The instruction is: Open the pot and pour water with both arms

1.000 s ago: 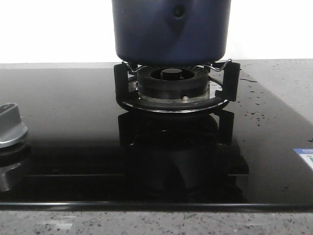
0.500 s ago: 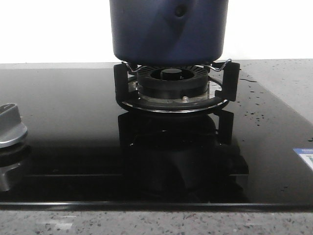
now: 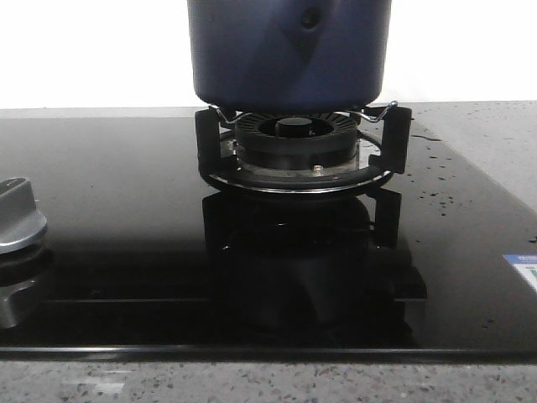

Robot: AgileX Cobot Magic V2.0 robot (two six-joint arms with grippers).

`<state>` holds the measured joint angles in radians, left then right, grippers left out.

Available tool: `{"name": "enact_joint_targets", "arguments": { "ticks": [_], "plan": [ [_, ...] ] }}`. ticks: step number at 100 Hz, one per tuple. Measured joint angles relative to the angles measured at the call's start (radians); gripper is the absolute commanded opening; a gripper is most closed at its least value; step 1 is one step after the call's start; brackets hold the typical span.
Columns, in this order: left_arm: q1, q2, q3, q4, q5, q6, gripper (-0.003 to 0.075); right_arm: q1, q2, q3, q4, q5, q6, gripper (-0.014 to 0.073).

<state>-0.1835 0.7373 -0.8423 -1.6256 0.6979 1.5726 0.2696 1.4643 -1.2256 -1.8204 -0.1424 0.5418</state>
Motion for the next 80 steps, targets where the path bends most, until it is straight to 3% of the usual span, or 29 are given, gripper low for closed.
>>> {"name": "enact_joint_targets", "arguments": {
  "ticks": [44,80],
  "plan": [
    [0.000,0.000,0.000,0.002,0.000,0.000,0.0263,0.000,0.000,-0.059,-0.008,0.020,-0.018,0.0240],
    [0.000,0.000,0.000,0.003,0.000,0.000,0.0263,0.000,0.004,-0.067,-0.008,0.020,-0.141,0.0240]
  ]
}}
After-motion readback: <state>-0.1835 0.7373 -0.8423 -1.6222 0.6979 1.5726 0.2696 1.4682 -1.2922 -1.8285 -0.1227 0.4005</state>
